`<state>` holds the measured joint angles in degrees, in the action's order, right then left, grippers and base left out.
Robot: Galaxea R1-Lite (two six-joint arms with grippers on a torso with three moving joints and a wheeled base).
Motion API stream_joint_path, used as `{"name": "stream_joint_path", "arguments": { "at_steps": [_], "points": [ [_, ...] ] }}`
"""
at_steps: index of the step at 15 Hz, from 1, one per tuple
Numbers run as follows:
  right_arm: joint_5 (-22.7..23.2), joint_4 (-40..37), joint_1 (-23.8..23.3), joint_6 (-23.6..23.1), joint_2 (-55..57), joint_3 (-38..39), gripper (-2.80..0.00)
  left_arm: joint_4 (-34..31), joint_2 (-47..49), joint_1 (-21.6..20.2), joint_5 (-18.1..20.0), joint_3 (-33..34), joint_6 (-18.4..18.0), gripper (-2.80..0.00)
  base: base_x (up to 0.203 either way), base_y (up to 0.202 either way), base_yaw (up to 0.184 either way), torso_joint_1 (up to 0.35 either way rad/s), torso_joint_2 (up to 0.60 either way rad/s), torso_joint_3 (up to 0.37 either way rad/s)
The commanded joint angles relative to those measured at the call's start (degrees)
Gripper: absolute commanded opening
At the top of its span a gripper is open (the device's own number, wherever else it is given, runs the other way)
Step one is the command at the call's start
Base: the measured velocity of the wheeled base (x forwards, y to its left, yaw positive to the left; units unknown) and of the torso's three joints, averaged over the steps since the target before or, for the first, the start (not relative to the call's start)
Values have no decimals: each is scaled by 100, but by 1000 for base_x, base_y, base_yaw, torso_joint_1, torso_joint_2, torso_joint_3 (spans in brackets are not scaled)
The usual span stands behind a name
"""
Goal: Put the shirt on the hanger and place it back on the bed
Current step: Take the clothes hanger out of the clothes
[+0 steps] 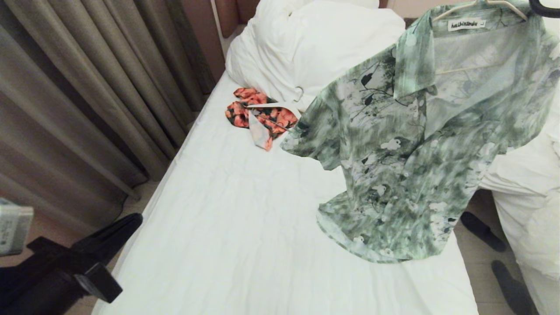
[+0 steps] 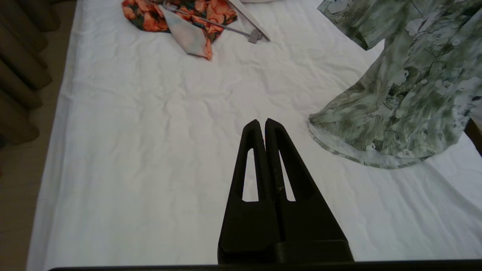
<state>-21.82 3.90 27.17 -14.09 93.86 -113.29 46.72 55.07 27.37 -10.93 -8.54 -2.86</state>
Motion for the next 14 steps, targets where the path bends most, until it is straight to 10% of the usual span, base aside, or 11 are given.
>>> {"name": "stream_joint_path", "arguments": {
  "at_steps": [1,6,14],
  "points": [
    [-15,339,43,-94,156,-9,-280,-530,-910,-3,-24,-128,-16,-280,0,0,0,0,0,0],
    [-15,707,334,-431,166,-18,-280,-2258,-2280,-186,-15,-331,-10,-280,0,0,0,0,0,0],
    [-10,1174,464,-791,317,-88,-280,-2378,-2765,-733,-32,-88,14,-280,0,0,0,0,0,0]
  ]
}}
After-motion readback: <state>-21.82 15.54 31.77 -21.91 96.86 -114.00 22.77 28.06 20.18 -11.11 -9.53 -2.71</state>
